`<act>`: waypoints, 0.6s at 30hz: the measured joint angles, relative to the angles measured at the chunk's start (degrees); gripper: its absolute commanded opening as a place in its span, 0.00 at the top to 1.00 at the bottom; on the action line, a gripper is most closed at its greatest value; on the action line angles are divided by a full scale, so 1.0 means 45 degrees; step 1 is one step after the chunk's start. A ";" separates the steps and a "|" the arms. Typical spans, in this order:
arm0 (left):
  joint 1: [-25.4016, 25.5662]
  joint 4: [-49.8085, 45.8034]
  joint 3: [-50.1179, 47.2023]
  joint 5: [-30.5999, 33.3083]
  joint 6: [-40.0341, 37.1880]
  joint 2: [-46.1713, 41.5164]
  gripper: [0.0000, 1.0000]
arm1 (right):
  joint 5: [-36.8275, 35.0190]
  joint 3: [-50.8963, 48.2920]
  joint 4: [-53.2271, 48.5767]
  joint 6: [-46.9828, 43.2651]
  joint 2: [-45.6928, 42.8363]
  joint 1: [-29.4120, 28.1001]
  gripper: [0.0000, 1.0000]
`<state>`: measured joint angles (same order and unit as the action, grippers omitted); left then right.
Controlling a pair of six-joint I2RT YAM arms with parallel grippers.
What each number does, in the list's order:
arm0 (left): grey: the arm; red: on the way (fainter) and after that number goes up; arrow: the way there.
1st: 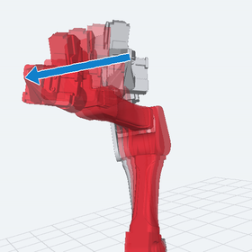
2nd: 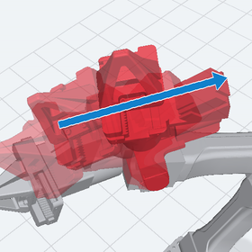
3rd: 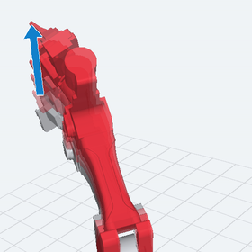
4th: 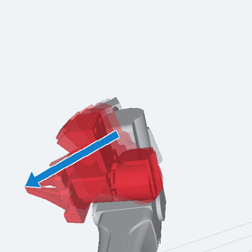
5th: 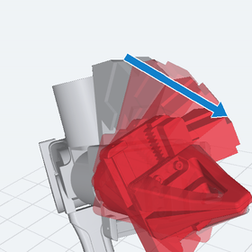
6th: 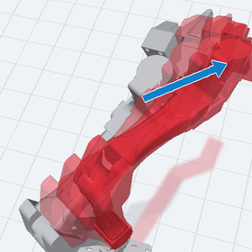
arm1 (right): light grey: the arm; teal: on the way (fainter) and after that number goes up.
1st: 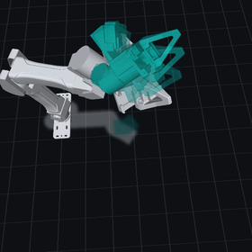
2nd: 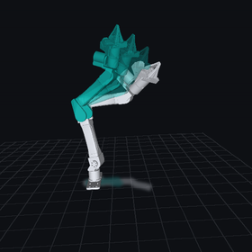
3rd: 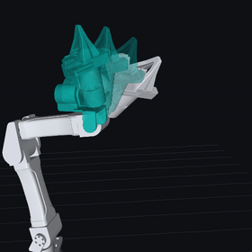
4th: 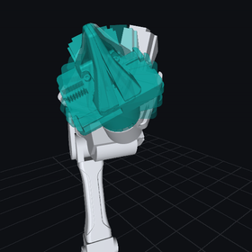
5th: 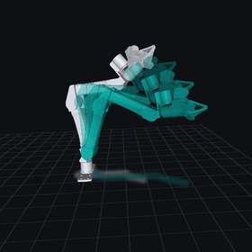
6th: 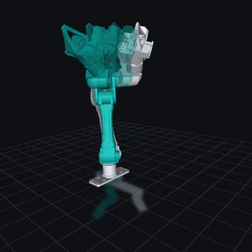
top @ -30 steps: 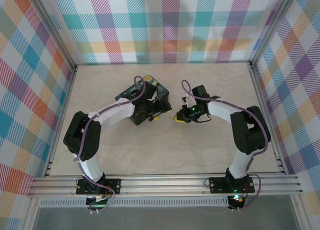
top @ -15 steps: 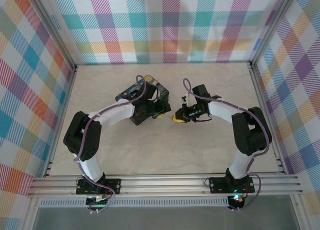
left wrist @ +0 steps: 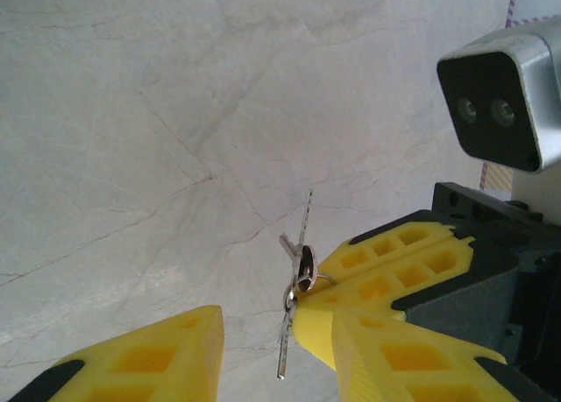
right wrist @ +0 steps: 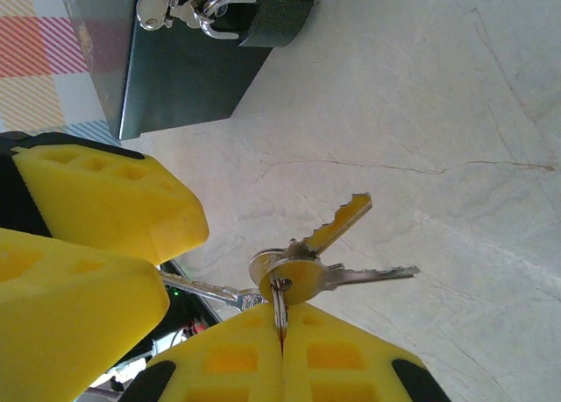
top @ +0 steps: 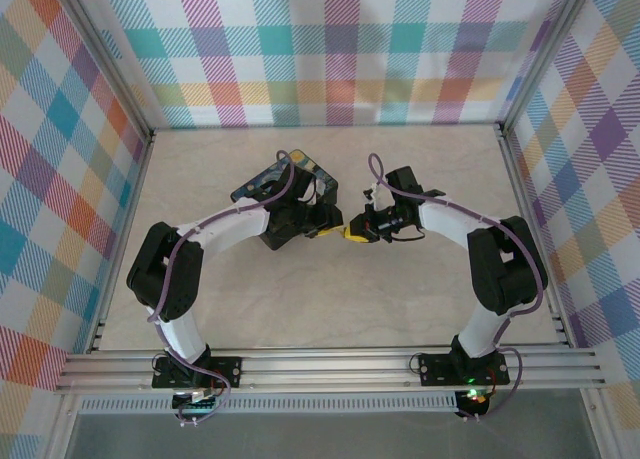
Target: Unlock a padlock with a key
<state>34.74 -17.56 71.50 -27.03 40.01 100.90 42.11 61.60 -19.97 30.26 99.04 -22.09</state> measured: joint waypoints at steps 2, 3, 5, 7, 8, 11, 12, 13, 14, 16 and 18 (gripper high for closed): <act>0.0000 -0.0005 -0.0024 -0.0112 -0.0121 0.0000 0.70 | 0.0044 0.0000 0.0097 0.0107 0.0000 0.0000 1.00; 0.0000 -0.0005 -0.0029 -0.0146 -0.0155 0.0000 0.70 | 0.0068 0.0000 0.0146 0.0141 0.0000 0.0000 1.00; 0.0000 0.0015 -0.0029 -0.0228 -0.0194 0.0000 0.71 | 0.0126 0.0000 0.0209 0.0185 0.0000 0.0000 1.00; 0.0000 0.0015 -0.0024 -0.0287 -0.0199 0.0000 0.71 | 0.0146 0.0000 0.0238 0.0199 0.0000 0.0000 1.00; 0.0000 0.0015 -0.0029 -0.0306 -0.0199 0.0000 0.72 | 0.0151 0.0000 0.0243 0.0199 0.0000 0.0000 1.00; 0.0000 0.0034 -0.0024 -0.0340 -0.0233 0.0034 0.78 | 0.0151 0.0000 0.0243 0.0199 -0.0024 0.0000 1.00; 0.0000 0.0044 -0.0024 -0.0364 -0.0272 0.0068 0.81 | 0.0151 0.0000 0.0243 0.0199 -0.0049 0.0000 1.00; 0.0000 0.0039 -0.0024 -0.0374 -0.0301 0.0107 0.82 | 0.0155 0.0000 0.0243 0.0199 -0.0073 0.0000 1.00; 0.0000 0.0039 -0.0024 -0.0398 -0.0306 0.0151 0.83 | 0.0141 0.0000 0.0238 0.0199 -0.0097 0.0000 1.00; 0.0000 0.0063 -0.0024 -0.0466 -0.0389 0.0209 0.86 | 0.0117 -0.0015 0.0199 0.0199 -0.0117 0.0000 1.00; 0.0000 0.0083 -0.0024 -0.0481 -0.0437 0.0209 0.87 | 0.0126 -0.0029 0.0199 0.0199 -0.0117 0.0000 1.00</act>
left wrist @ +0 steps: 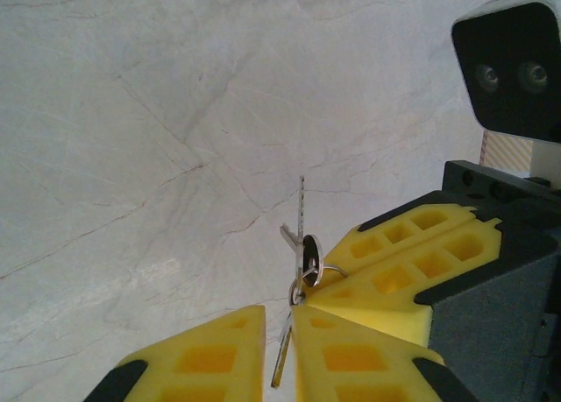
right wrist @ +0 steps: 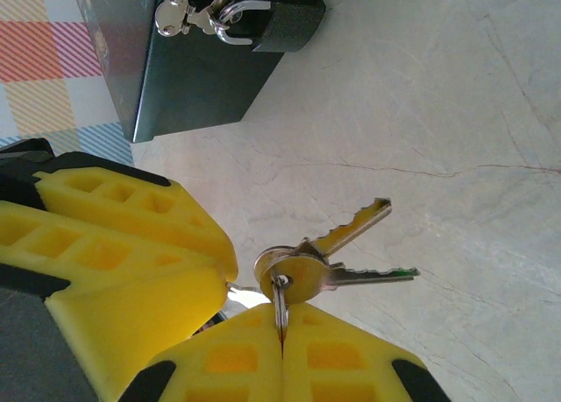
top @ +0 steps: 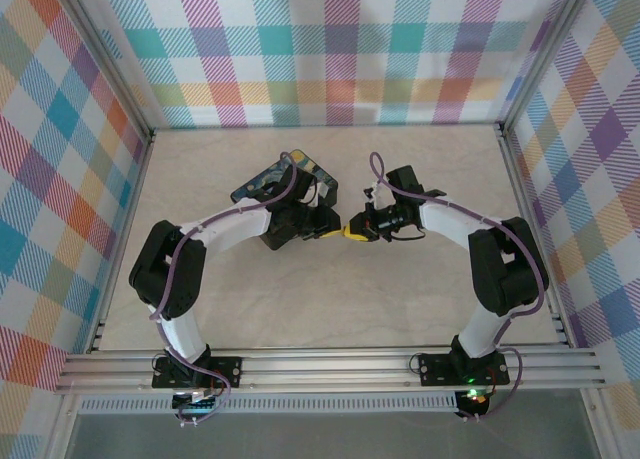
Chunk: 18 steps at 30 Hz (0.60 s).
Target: Unlock a padlock with a key
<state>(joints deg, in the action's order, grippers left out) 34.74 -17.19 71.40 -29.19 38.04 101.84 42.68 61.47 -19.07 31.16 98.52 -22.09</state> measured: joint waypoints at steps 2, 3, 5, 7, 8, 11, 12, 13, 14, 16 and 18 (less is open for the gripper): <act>0.0000 0.0000 0.0000 -0.0019 -0.0019 0.0000 0.91 | -0.0005 -0.0005 0.0000 -0.0005 0.0000 0.0000 0.99; 0.0000 0.0010 0.0005 -0.0068 -0.0063 0.0000 0.95 | -0.0010 -0.0010 -0.0010 -0.0005 0.0000 0.0000 0.97; 0.0010 0.0063 0.0034 -0.0131 -0.0146 0.0000 1.00 | -0.0034 -0.0024 -0.0039 -0.0015 0.0000 0.0000 0.93; 0.0015 0.0083 0.0034 -0.0180 -0.0126 0.0000 1.00 | -0.0049 -0.0024 -0.0092 -0.0068 -0.0029 0.0000 0.82; 0.0015 0.0073 0.0034 -0.0160 -0.0131 0.0000 1.00 | -0.0034 -0.0024 -0.0117 -0.0112 -0.0058 0.0000 0.76; 0.0010 -0.0160 0.0034 -0.0039 -0.0131 0.0000 1.00 | -0.0068 -0.0005 -0.0413 -0.0447 -0.0359 0.0092 0.62; -0.0005 -0.0238 0.0034 -0.0019 -0.0131 0.0000 1.00 | -0.0087 0.0000 -0.0554 -0.0641 -0.0529 0.0146 0.60; -0.0005 -0.0350 0.0034 -0.0019 -0.0126 0.0000 1.00 | -0.0151 0.0000 -0.0704 -0.0850 -0.0719 0.0209 0.58; -0.0019 -0.0505 0.0049 -0.0019 -0.0092 0.0000 1.00 | -0.0238 0.0005 -0.0913 -0.1156 -0.0942 0.0296 0.58; -0.0034 -0.0850 0.0117 -0.0019 -0.0034 0.0000 1.00 | -0.0481 0.0024 -0.1379 -0.1938 -0.1472 0.0442 0.59; -0.0039 -0.1277 0.0291 -0.0029 0.0068 0.0000 1.00 | -0.0661 0.0039 -0.1651 -0.2735 -0.2030 0.0544 0.60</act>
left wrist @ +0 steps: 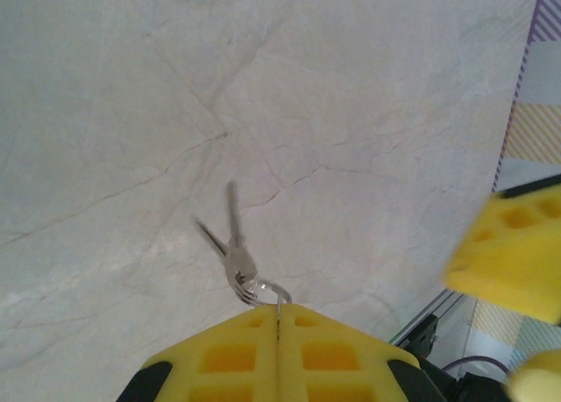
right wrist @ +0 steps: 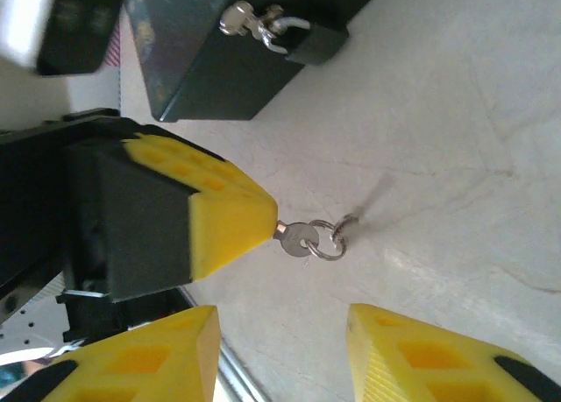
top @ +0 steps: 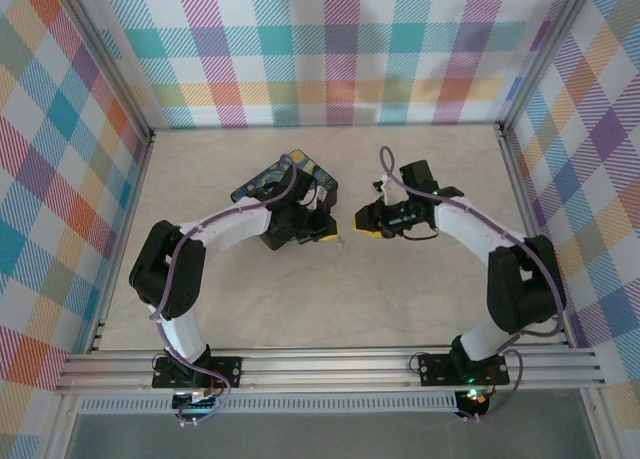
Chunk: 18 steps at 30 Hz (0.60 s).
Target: Unlock a padlock with a key
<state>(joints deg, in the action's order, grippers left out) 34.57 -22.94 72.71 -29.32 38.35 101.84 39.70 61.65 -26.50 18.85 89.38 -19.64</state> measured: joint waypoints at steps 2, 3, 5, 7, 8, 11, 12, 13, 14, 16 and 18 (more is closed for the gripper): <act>-0.0039 -0.0335 0.0219 -0.0010 0.0248 0.0000 1.00 | -0.0112 -0.0010 -0.0010 -0.0748 -0.0578 -0.0015 0.60; -0.0049 -0.0529 0.0359 -0.0029 0.0423 0.0000 1.00 | -0.0243 -0.0053 0.0117 -0.1093 -0.0903 -0.0092 0.60; -0.0102 -0.0743 0.0544 -0.0121 0.0913 0.0000 1.00 | -0.0602 -0.0418 0.0748 -0.1690 -0.1593 -0.0355 0.60; -0.0185 -0.0942 0.0675 -0.0345 0.1617 0.0000 1.00 | -0.1059 -0.1239 0.1734 -0.2254 -0.2375 -0.0724 0.61; -0.0228 -0.1015 0.0709 -0.0486 0.1962 0.0000 1.00 | -0.1243 -0.1647 0.2215 -0.2477 -0.2667 -0.0884 0.60; -0.0423 -0.1263 0.0797 -0.1127 0.3079 0.0015 1.00 | -0.1987 -0.3167 0.3871 -0.3313 -0.3444 -0.1491 0.60; -0.0466 -0.1292 0.0831 -0.1311 0.3434 0.0039 1.00 | -0.2215 -0.3502 0.4255 -0.3580 -0.3536 -0.1651 0.61; -0.0476 -0.1321 0.0869 -0.1462 0.3750 0.0063 1.00 | -0.2331 -0.3667 0.4551 -0.3803 -0.3541 -0.1778 0.61; -0.0476 -0.1321 0.0903 -0.1598 0.4022 0.0083 1.00 | -0.2409 -0.3759 0.4799 -0.4036 -0.3521 -0.1894 0.62; -0.0476 -0.1365 0.0986 -0.1821 0.4493 0.0126 1.00 | -0.2545 -0.3798 0.5328 -0.4488 -0.3487 -0.2059 0.62; -0.0476 -0.1511 0.1122 -0.1972 0.4765 0.0170 1.00 | -0.2715 -0.3798 0.5858 -0.4906 -0.3410 -0.2239 0.63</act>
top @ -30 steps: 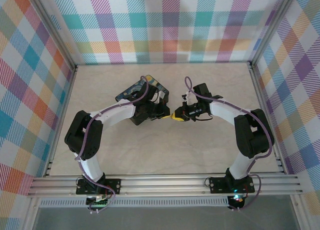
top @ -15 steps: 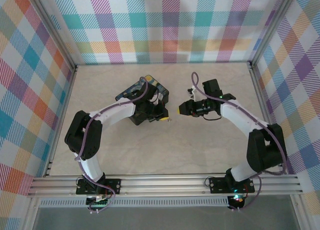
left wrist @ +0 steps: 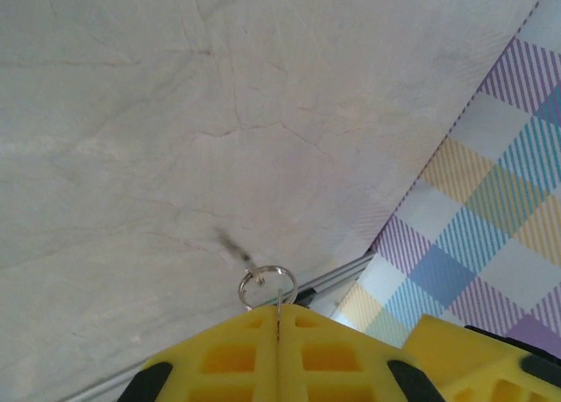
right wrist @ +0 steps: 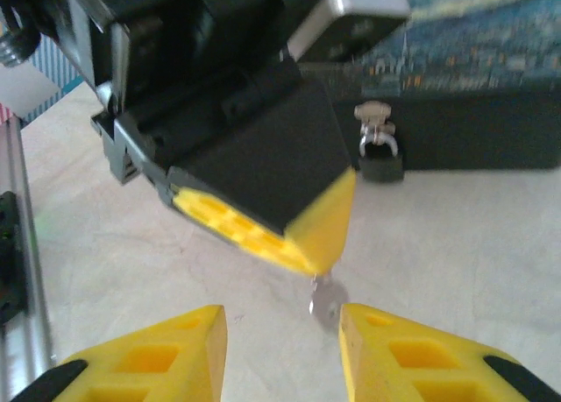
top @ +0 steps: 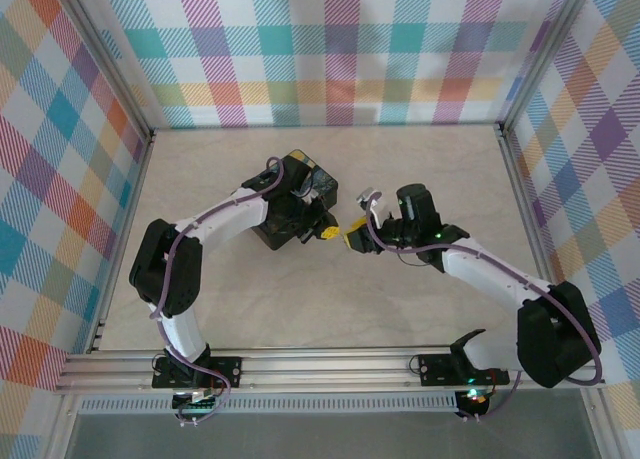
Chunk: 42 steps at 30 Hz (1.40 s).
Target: Unlock a padlock with a key
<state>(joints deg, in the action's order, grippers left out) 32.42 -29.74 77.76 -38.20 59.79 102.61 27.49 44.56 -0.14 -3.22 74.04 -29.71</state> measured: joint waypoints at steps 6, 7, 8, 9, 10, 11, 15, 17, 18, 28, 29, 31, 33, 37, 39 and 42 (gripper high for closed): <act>-0.0015 -0.0073 0.0092 -0.0194 0.0457 0.0000 1.00 | -0.0301 0.0005 0.0593 -0.0826 0.0729 -0.0257 0.71; -0.0024 -0.0078 0.0092 -0.0223 0.0495 0.0000 1.00 | -0.0306 0.0005 0.0588 -0.0899 0.0855 -0.0282 0.71; -0.0039 -0.0078 0.0092 -0.0228 0.0525 0.0000 1.00 | -0.0321 0.0005 0.0583 -0.0981 0.0937 -0.0316 0.71; -0.0063 -0.0078 0.0092 -0.0267 0.0539 0.0000 1.00 | -0.0340 0.0005 0.0578 -0.1073 0.1001 -0.0321 0.71; -0.0092 -0.0073 0.0092 -0.0291 0.0559 0.0000 1.00 | -0.0345 0.0005 0.0583 -0.1127 0.1025 -0.0325 0.71; -0.0117 -0.0073 0.0092 -0.0311 0.0573 0.0000 1.00 | -0.0350 0.0005 0.0588 -0.1166 0.1035 -0.0325 0.71; -0.0194 -0.0078 0.0092 -0.0321 0.0578 -0.0005 1.00 | -0.0350 0.0029 0.0602 -0.1282 0.1069 -0.0379 0.71; -0.0194 -0.0073 0.0092 -0.0350 0.0573 -0.0005 1.00 | -0.0384 0.0063 0.0612 -0.1370 0.1185 -0.0481 0.69; -0.0194 -0.0073 0.0092 -0.0374 0.0578 -0.0005 1.00 | -0.0418 0.0083 0.0607 -0.1409 0.1258 -0.0539 0.68; -0.0253 -0.0287 0.0087 -0.0359 0.0578 -0.0005 1.00 | -0.1350 0.0257 0.0797 -0.1836 0.1749 -0.0850 0.81; -0.0253 -0.0287 0.0087 -0.0355 0.0583 -0.0005 1.00 | -0.1418 0.0272 0.0801 -0.1846 0.1763 -0.0865 0.80; -0.0277 -0.0277 0.0087 -0.0359 0.0583 -0.0015 1.00 | -0.1579 0.0301 0.0806 -0.1885 0.1783 -0.0908 0.79; -0.0277 -0.0277 0.0087 -0.0364 0.0583 -0.0029 1.00 | -0.1685 0.0306 0.0821 -0.1938 0.1802 -0.0923 0.80; -0.0277 -0.0291 0.0087 -0.0287 0.0583 -0.0053 1.00 | -0.1885 0.0330 0.0908 -0.2137 0.1894 -0.1001 0.84; -0.0311 -0.0291 0.0087 -0.0253 0.0617 -0.0068 1.00 | -0.2011 0.0369 0.0947 -0.2215 0.1923 -0.1005 0.89; -0.0340 -0.0296 0.0087 -0.0209 0.0695 -0.0097 1.00 | -0.2176 0.0393 0.1078 -0.2317 0.1943 -0.1064 0.91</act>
<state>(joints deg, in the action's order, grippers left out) 30.89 -31.07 78.15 -39.13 62.92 102.17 17.69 46.33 4.71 -13.65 82.78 -34.50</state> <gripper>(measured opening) 0.039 0.102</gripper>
